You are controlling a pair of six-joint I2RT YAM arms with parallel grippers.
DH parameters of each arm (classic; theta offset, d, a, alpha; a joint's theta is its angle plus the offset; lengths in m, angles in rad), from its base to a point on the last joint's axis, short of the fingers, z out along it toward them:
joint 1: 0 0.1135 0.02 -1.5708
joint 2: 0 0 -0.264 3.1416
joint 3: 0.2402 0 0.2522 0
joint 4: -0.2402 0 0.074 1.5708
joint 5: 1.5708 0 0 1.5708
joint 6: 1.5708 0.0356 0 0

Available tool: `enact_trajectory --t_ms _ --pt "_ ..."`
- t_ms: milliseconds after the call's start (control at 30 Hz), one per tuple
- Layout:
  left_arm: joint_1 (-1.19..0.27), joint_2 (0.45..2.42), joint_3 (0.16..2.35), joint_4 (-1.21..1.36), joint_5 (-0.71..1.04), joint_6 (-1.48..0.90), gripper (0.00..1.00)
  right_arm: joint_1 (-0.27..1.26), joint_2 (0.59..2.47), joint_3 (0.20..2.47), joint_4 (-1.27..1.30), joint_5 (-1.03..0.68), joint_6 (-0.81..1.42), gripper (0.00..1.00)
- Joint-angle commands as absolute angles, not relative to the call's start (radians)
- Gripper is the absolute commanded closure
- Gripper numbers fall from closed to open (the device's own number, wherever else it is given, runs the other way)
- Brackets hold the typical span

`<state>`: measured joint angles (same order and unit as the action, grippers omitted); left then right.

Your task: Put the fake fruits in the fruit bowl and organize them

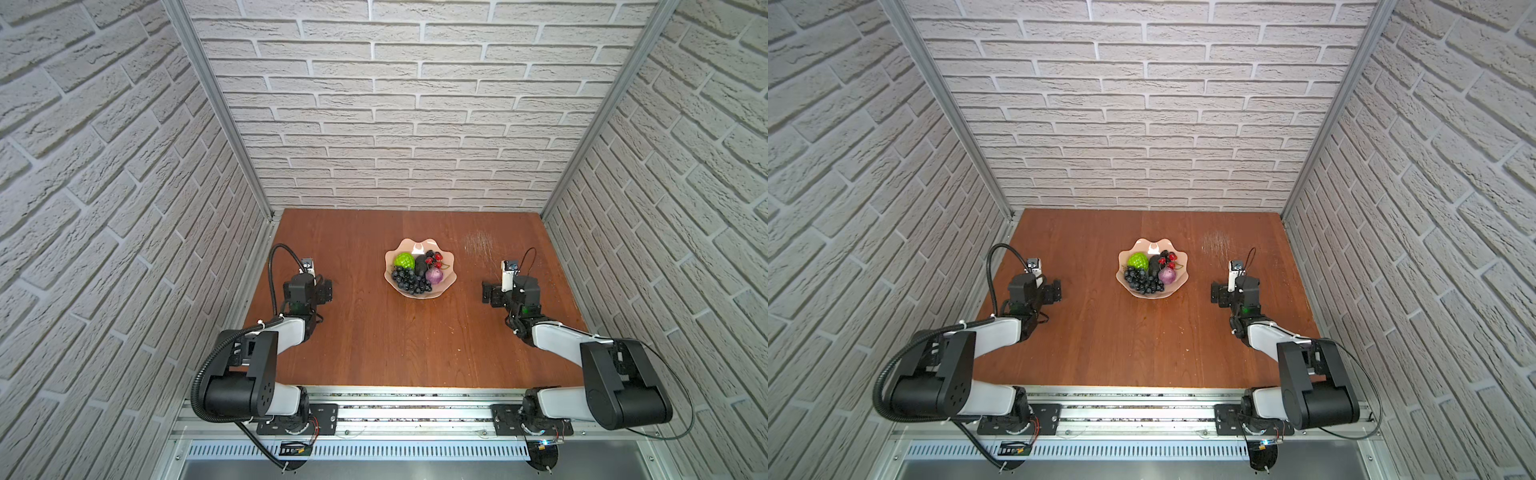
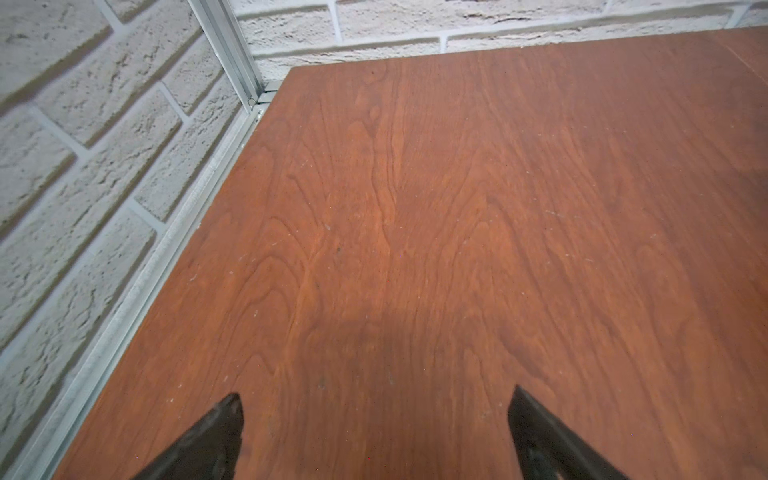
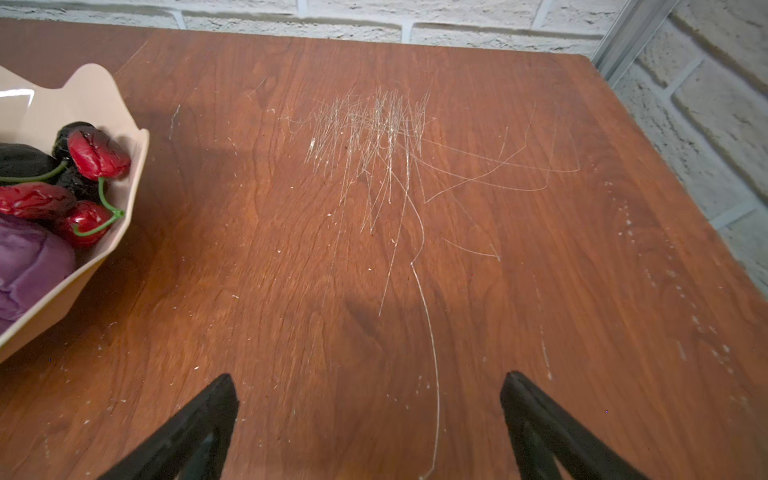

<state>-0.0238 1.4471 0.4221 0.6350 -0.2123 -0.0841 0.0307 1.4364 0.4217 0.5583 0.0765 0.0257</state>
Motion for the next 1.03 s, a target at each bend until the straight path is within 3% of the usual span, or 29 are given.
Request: enact_trajectory --t_ms 0,67,133,1000 --pt "0.024 1.546 0.391 0.9 -0.178 -0.077 0.02 0.033 1.455 0.363 0.799 0.067 0.032 0.0" --pt "0.036 1.58 0.346 1.005 -0.153 -0.09 0.02 0.029 1.459 0.344 0.84 0.076 0.037 0.0" --pt "0.038 1.562 0.383 0.908 -0.129 -0.083 0.02 0.027 1.459 0.35 0.826 0.074 0.041 0.0" --pt "0.061 1.571 0.381 0.929 -0.109 -0.104 0.02 0.038 1.451 0.377 0.766 0.077 0.029 0.0"
